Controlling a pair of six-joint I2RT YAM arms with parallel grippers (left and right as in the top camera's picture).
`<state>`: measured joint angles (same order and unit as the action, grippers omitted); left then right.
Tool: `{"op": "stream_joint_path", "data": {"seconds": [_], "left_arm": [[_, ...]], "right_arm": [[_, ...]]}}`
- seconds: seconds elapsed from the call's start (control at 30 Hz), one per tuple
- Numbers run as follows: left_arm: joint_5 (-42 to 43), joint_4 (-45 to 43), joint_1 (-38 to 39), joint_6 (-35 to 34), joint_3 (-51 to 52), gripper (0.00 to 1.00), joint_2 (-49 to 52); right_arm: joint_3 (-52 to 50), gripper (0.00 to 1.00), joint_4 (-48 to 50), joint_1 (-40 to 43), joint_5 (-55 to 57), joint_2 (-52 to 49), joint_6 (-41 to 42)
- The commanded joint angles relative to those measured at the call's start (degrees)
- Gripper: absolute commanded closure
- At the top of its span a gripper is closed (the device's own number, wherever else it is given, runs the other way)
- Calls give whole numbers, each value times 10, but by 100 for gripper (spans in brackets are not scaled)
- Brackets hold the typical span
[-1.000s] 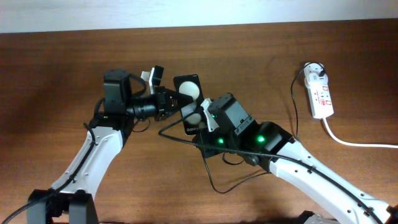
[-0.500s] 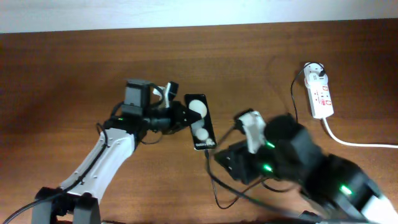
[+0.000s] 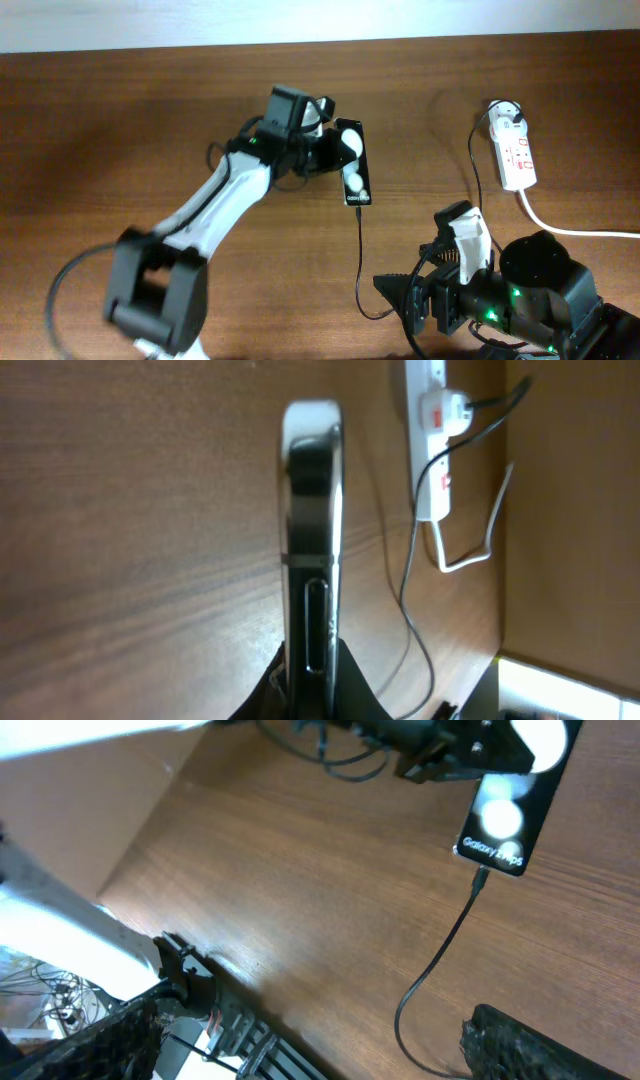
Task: Plug charger to phone and switch on socket
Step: 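Lower the phone onto the table with the left gripper and release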
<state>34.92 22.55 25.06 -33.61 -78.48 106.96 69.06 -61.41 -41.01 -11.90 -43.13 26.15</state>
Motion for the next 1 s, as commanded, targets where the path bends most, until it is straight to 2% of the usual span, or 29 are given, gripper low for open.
{"op": "stream_joint_path", "data": {"seconds": [0.0,0.13,0.3,0.63,0.77,0.8,0.87,0.97], "left_arm": [[105,22,-1,68,-75,100,97],[178,22,-8,67,-76,100,190],[175,22,-8,67,-76,100,223],[41,59,-8,67,-75,97,225],[21,59,-8,67,-75,86,225],[21,59,-8,67,-75,78,225],[21,59,-8,67,-75,69,225],[21,59,-8,67,-75,63,225]], "right_arm": [[5,1,1,3,6,0,-4],[5,1,-3,3,6,0,-4],[5,1,-43,3,6,-1,-4],[5,1,-61,3,6,-1,-4],[5,1,-61,3,6,-1,-4],[5,1,-61,3,6,-1,-4],[5,1,-61,3,6,-1,-4],[5,1,-61,3,6,-1,-4]]}}
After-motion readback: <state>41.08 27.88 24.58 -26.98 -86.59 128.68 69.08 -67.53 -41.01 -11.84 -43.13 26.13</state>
